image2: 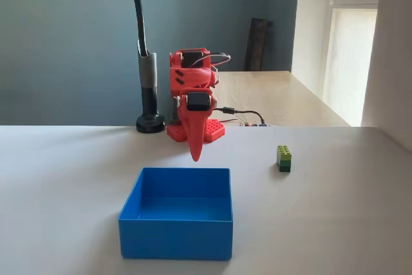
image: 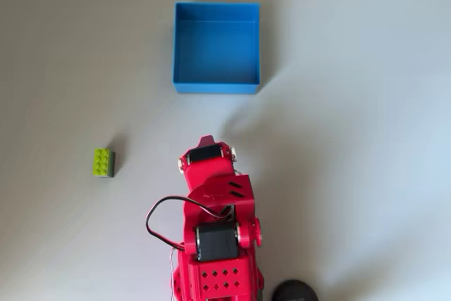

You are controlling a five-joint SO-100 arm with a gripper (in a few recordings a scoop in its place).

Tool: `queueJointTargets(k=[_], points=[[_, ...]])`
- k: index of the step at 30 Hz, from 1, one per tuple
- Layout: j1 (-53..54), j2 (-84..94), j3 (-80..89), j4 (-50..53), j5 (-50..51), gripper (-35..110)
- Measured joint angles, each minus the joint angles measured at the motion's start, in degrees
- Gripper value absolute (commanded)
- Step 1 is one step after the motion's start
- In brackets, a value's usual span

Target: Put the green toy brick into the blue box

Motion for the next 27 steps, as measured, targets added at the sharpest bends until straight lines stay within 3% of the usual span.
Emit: queueJointTargets(k=[14,20,27], points=[[0.0,0.0,-1.1,0.0,-0.8,0],[-5.2,-1.6,-6.9,0.0,-4.7,0],[-11.2,-17.3,-20.0,0.0,-12.2,0]])
